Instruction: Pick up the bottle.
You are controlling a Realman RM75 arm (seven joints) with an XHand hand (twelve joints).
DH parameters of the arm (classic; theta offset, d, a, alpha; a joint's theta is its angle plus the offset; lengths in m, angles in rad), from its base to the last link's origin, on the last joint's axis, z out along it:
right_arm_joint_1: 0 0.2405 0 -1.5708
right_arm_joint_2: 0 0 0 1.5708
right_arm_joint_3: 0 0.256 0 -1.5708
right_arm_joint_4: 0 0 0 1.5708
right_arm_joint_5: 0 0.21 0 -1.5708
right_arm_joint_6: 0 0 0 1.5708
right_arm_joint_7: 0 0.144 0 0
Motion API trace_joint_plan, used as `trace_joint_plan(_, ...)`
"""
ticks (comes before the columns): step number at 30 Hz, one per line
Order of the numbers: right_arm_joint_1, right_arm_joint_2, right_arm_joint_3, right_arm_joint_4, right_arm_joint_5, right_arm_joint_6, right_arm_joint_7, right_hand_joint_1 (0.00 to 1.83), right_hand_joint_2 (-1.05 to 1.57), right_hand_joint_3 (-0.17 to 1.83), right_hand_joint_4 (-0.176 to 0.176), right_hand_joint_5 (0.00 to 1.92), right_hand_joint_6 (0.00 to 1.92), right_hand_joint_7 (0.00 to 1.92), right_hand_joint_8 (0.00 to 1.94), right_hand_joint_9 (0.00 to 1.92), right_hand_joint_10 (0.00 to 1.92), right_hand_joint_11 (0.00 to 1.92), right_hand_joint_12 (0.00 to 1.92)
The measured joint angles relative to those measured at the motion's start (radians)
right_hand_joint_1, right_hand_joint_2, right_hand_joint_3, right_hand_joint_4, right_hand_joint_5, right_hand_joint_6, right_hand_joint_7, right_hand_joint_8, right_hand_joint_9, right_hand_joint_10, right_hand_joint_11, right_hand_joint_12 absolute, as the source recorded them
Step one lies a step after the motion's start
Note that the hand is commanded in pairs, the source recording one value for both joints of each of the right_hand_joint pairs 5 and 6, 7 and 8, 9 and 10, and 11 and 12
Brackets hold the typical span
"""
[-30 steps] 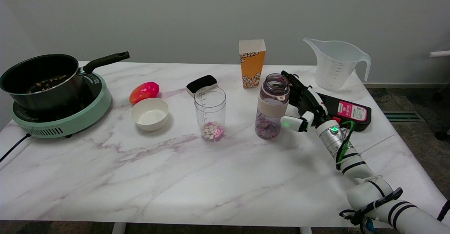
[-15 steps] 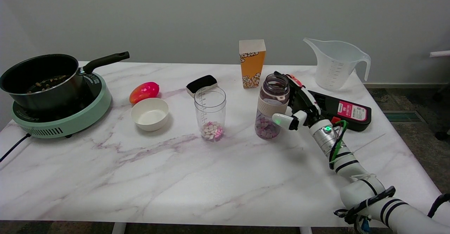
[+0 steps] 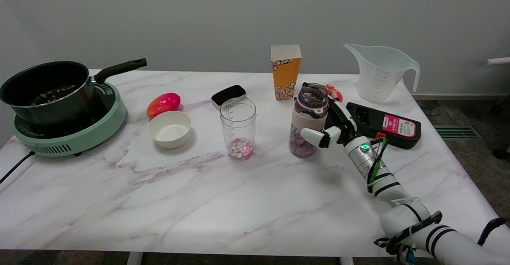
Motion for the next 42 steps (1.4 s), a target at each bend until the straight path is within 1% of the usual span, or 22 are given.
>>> trace_joint_plan(1, 0.000, -0.001, -0.001, 0.000, 0.000, 0.002, 0.000, 1.34, 0.13, 1.16, 0.000, 0.30, 0.30, 0.69, 0.69, 0.67, 0.67, 0.67, 0.67)
trace_joint_plan(4, -0.002, -0.003, -0.004, 0.002, 0.000, 0.005, 0.000, 1.35, 0.30, 1.02, 0.000, 0.33, 0.33, 0.76, 0.76, 0.80, 0.80, 0.75, 0.75)
trace_joint_plan(7, -0.006, -0.005, -0.007, 0.004, 0.000, 0.010, 0.000, 1.36, 0.37, 0.96, 0.000, 0.36, 0.36, 0.78, 0.78, 0.85, 0.85, 0.77, 0.77)
trace_joint_plan(9, -0.009, -0.006, -0.007, 0.008, 0.001, 0.011, -0.001, 1.37, 0.46, 0.85, 0.000, 0.39, 0.39, 0.85, 0.85, 0.92, 0.92, 0.79, 0.79)
trace_joint_plan(11, -0.013, -0.008, -0.007, 0.009, 0.001, 0.015, -0.001, 1.37, 0.49, 0.80, 0.000, 0.40, 0.40, 0.88, 0.88, 0.94, 0.94, 0.80, 0.80)
trace_joint_plan(13, -0.016, -0.009, -0.007, 0.009, 0.001, 0.018, -0.001, 1.37, 0.55, 0.68, 0.000, 0.46, 0.46, 0.98, 0.98, 1.02, 1.02, 0.83, 0.83)
trace_joint_plan(14, -0.017, -0.009, -0.007, 0.010, 0.001, 0.019, -0.001, 1.36, 0.57, 0.69, 0.000, 0.56, 0.56, 1.07, 1.07, 1.08, 1.08, 0.86, 0.86)
trace_joint_plan(15, -0.019, -0.010, -0.007, 0.011, 0.001, 0.020, -0.001, 1.32, 0.69, 0.90, 0.000, 1.05, 1.05, 1.45, 1.45, 1.38, 1.38, 1.04, 1.04)
trace_joint_plan(16, -0.020, -0.010, -0.007, 0.011, 0.002, 0.021, -0.001, 1.32, 0.71, 0.89, 0.000, 1.07, 1.07, 1.46, 1.46, 1.39, 1.39, 1.05, 1.05)
trace_joint_plan(17, -0.021, -0.010, -0.007, 0.011, 0.003, 0.022, -0.001, 1.27, 0.99, 0.74, 0.000, 1.48, 1.48, 1.62, 1.62, 1.53, 1.53, 1.20, 1.20)
trace_joint_plan(18, -0.022, -0.010, -0.007, 0.012, 0.002, 0.022, -0.001, 1.20, 1.31, 0.49, 0.000, 1.77, 1.77, 1.75, 1.75, 1.65, 1.65, 1.32, 1.32)
trace_joint_plan(19, -0.023, -0.010, -0.007, 0.012, 0.001, 0.023, -0.001, 1.16, 1.46, 0.42, 0.000, 1.86, 1.86, 1.81, 1.81, 1.68, 1.68, 1.37, 1.37)
trace_joint_plan(21, -0.024, -0.009, -0.006, 0.012, 0.001, 0.024, -0.001, 1.13, 1.56, 0.35, 0.000, 1.92, 1.92, 1.86, 1.86, 1.73, 1.73, 1.45, 1.45)
trace_joint_plan(23, -0.024, -0.009, -0.006, 0.012, 0.001, 0.025, -0.001, 1.14, 1.57, 0.31, 0.000, 1.92, 1.92, 1.90, 1.90, 1.76, 1.76, 1.50, 1.50)
trace_joint_plan(25, -0.022, -0.007, -0.006, 0.012, 0.001, 0.025, -0.002, 1.15, 1.57, 0.31, 0.000, 1.92, 1.92, 1.91, 1.91, 1.77, 1.77, 1.52, 1.52)
trace_joint_plan(42, 0.045, 0.026, -0.005, 0.011, -0.007, 0.009, -0.021, 1.18, 1.57, 0.30, 0.000, 1.92, 1.92, 1.91, 1.91, 1.74, 1.74, 1.48, 1.48)
